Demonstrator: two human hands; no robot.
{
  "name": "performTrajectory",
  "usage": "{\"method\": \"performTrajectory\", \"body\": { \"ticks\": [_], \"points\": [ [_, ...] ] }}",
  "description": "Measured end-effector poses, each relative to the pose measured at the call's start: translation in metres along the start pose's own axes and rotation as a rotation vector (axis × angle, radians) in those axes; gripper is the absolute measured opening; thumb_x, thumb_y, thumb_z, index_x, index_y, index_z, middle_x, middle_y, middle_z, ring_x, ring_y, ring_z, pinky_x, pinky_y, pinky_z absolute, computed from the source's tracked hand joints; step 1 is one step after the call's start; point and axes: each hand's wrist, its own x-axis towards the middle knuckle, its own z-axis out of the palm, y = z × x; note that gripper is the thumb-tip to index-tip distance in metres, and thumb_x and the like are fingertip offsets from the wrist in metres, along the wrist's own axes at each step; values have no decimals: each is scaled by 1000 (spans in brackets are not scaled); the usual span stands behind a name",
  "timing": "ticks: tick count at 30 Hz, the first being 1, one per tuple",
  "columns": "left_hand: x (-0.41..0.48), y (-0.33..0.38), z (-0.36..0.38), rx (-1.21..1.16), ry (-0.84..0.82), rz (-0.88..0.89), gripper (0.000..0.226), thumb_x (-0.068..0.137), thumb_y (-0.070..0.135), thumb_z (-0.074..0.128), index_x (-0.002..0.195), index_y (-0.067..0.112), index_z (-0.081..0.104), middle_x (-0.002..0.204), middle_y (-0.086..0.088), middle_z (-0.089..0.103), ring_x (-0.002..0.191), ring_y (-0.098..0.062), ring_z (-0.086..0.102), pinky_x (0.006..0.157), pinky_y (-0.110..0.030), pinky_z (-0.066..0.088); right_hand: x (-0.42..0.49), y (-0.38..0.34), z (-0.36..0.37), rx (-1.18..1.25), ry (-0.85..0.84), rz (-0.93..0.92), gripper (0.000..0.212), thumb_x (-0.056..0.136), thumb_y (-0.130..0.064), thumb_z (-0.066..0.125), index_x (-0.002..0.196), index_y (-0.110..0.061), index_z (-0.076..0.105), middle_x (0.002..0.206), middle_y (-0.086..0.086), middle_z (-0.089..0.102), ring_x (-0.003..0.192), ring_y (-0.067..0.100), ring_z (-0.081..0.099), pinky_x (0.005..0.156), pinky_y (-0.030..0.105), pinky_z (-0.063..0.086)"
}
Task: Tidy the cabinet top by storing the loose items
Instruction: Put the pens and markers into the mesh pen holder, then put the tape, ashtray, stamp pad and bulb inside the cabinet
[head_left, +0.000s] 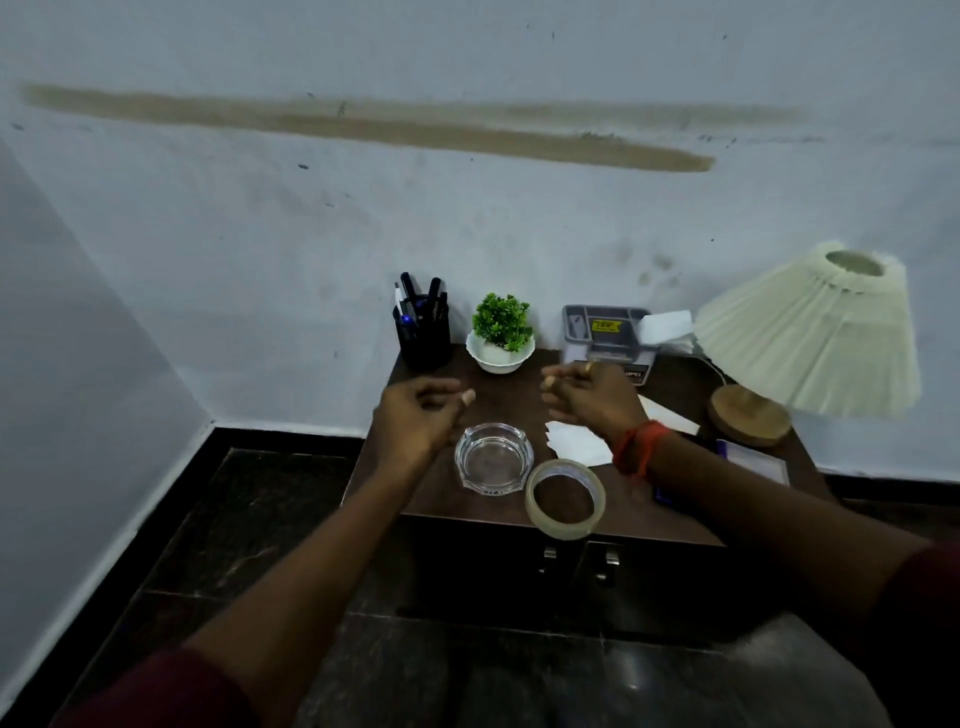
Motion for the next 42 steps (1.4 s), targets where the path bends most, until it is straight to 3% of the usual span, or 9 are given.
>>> {"method": "performTrajectory", "body": {
  "ticks": [3, 7, 10, 12, 15, 26, 42],
  "points": [
    [-38, -19, 5, -33, -5, -83, 24, 76, 20, 80, 96, 8, 73, 82, -13, 75, 68, -23, 73, 55, -38, 61, -28, 23, -8, 97, 10, 83, 15, 93, -5, 56, 106, -2, 63, 85, 8, 65, 63, 5, 66, 51, 15, 54],
    [-98, -40, 13, -46, -56, -209, 20, 77, 23, 80, 92, 12, 73, 75, -7, 75, 64, -18, 73, 54, -32, 59, -69, 52, -21, 170, 37, 194, 7, 92, -8, 58, 95, -8, 65, 84, 6, 67, 56, 0, 67, 52, 17, 53],
    [-136, -57, 16, -24, -80, -294, 17, 77, 23, 79, 90, 15, 73, 72, -5, 75, 62, -16, 73, 53, -30, 58, -104, 70, -32, 194, 49, 219, 13, 91, -8, 59, 103, -4, 64, 89, 10, 69, 70, 10, 67, 57, 19, 54],
    [-158, -65, 18, -11, -89, -342, 15, 77, 22, 79, 89, 16, 73, 72, -5, 75, 61, -16, 72, 52, -28, 57, -125, 81, -40, 201, 71, 245, 12, 91, -10, 60, 101, -8, 66, 96, 11, 70, 83, 15, 68, 61, 20, 57],
    [-183, -69, 22, 17, -120, -382, 12, 78, 24, 78, 87, 20, 72, 75, -3, 75, 63, -15, 73, 52, -28, 57, -150, 98, -50, 248, 118, 289, 8, 91, -10, 60, 95, -12, 67, 101, 13, 70, 87, 17, 68, 62, 22, 56],
    [-213, -45, 37, 81, -197, -307, 12, 80, 28, 76, 90, 22, 71, 80, 1, 75, 66, -12, 73, 55, -30, 60, -186, 99, -70, 325, 165, 341, 10, 92, -9, 58, 95, -13, 66, 99, 9, 70, 93, 19, 68, 68, 26, 58],
    [-176, -26, 49, 106, -199, -180, 12, 81, 28, 75, 90, 20, 72, 75, 1, 75, 65, -13, 73, 57, -32, 61, -161, 101, -61, 472, 165, 346, 9, 93, -11, 57, 99, -10, 64, 97, 11, 70, 89, 19, 68, 74, 28, 58]
  ]
}}
